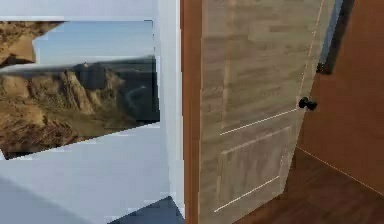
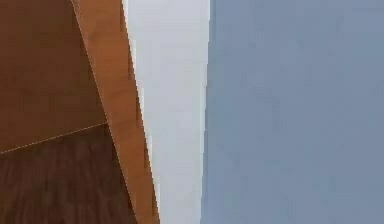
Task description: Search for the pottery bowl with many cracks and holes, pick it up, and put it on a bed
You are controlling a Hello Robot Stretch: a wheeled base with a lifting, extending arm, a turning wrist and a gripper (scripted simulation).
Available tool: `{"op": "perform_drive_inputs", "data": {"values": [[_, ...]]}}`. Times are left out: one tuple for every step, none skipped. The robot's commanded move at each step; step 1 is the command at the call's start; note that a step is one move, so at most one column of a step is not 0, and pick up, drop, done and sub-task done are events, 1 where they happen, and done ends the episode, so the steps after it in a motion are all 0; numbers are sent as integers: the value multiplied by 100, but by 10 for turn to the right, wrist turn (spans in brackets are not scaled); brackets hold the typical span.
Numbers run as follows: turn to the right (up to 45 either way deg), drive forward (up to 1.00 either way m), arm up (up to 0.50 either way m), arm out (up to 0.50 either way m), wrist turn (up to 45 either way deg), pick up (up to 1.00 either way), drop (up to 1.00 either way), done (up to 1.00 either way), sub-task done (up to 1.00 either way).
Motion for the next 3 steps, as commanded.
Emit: {"op": "perform_drive_inputs", "data": {"values": [[210, 0, 0, 0, 0, 0, 0, 0, 0], [0, 30, 0, 0, 0, 0, 0, 0, 0], [270, 0, 0, 0, 0, 0, 0, 0, 0]]}}
